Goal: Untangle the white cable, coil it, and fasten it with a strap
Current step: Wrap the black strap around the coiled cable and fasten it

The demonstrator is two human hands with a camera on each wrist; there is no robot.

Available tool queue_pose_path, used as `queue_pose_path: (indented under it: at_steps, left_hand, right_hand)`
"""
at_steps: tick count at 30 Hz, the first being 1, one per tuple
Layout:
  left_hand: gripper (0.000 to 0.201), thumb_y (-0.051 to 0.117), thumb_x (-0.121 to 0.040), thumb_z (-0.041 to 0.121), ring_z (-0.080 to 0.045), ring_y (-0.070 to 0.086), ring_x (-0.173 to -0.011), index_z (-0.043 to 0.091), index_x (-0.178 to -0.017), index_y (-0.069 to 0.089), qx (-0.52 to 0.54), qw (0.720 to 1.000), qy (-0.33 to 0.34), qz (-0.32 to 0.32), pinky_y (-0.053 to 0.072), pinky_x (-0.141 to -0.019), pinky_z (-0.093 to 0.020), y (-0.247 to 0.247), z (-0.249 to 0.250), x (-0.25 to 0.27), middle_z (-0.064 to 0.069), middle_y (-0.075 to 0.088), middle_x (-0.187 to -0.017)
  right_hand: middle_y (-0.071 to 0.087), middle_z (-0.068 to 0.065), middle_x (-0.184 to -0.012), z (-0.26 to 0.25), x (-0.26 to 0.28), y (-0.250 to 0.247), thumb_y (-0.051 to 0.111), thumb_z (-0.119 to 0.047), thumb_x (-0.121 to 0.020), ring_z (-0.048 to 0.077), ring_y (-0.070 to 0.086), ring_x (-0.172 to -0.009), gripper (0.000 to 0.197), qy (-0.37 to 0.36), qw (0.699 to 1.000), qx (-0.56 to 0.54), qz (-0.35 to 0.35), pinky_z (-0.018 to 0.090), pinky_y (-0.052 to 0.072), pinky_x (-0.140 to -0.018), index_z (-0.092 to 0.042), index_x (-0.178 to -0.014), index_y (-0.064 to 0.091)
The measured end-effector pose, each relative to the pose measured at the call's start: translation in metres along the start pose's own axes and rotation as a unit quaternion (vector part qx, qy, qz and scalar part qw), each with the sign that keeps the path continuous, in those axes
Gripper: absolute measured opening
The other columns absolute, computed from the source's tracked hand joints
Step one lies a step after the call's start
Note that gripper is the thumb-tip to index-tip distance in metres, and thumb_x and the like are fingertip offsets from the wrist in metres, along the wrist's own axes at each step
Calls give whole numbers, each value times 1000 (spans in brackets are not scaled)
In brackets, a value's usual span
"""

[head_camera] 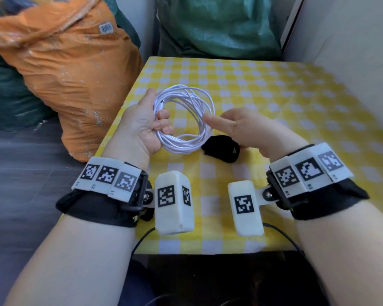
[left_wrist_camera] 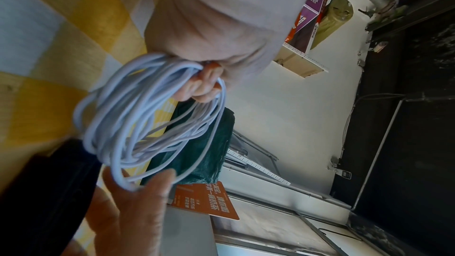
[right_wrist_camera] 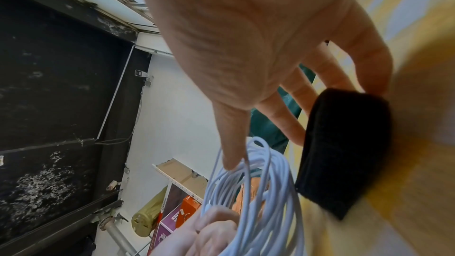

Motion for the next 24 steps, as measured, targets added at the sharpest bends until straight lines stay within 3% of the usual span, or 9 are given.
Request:
queue_pose_path:
  at_steps: [3,5,8,13,16,18,20,22,24]
  left_hand:
    - [36,41,-97,49,-8,21,-30,15,-87,49,-4,1000,3,9,24,-37,-16,-2,1,-2,3,33,-42]
    - [37,43,-95,52,-9,20,-32,17,-87,50,-13,1000,9,3,24,-38,-18,-2,2,-1,3,31,-45]
    - [33,43,-97,45,-9,21,-31,16,-86,52,-9,999,-13,-39,23,-38,-18,-2,2,-2,3,32,-48]
    - [25,43,-99,34,-8,23,-30,18,-81,53,11,1000,1,-28,25,-35,-17,-4,3,-6,4,34,-45]
    - [11,54,-94,28,-9,21,-32,21,-93,62,-12,998,54,12,24,-37,-17,-3,3,-5,3,36,-46]
    - [15,54,-95,28,-9,21,-34,22,-104,63,-24,997,75,17,24,-37,-17,-2,3,-3,2,36,-48]
    - [24,47,-98,37,-8,21,-34,21,-106,62,-39,995,89,1,24,-38,-17,0,3,-1,3,35,-48]
    - [34,45,-95,49,-7,20,-34,21,-104,60,-66,993,94,-22,24,-38,-18,1,2,1,5,33,-48]
    - [28,52,-93,45,-6,20,-35,21,-106,58,-93,989,109,-40,23,-38,-18,2,1,2,4,31,-53]
  right_hand:
    - [62,-3,-106,2,-1,3,69,-60,-72,14,59,-89,53,10,999,32,-35,33,52,-77,-24,-111,62]
    - [63,0,-108,3,-3,6,80,-38,-69,20,63,-93,44,16,998,33,-54,40,55,-84,-27,-107,62]
    - [64,3,-101,5,-6,6,80,-15,-70,24,65,-86,34,10,999,9,-49,43,57,-82,-26,-99,65]
    - [64,6,-96,7,-11,-4,74,-6,-73,26,64,-84,22,-15,996,-70,50,38,57,-75,-22,-86,65]
    - [65,4,-86,8,-14,-12,73,-8,-74,26,66,-83,21,-30,982,-134,130,35,56,-69,-24,-81,63]
    - [64,1,-78,9,-15,-15,72,-7,-74,26,67,-81,21,-41,964,-198,173,41,59,-72,-24,-81,62]
    - [65,1,-78,8,-14,-16,70,-5,-77,25,68,-78,21,-53,944,-270,182,45,59,-75,-22,-86,62]
    - [65,3,-83,3,-12,-14,67,-3,-82,21,66,-76,21,-77,925,-336,160,35,59,-74,-15,-97,61]
    - [65,5,-87,-3,-9,-11,63,-1,-86,17,64,-74,22,-108,904,-394,124,24,57,-69,-9,-107,60]
Point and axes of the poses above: each hand's wrist, its own x-axis away from the middle knuckle, its own y-axis out of the palm, z = x × y, the point moved 2 cm from there along -x, towards the middle knuckle
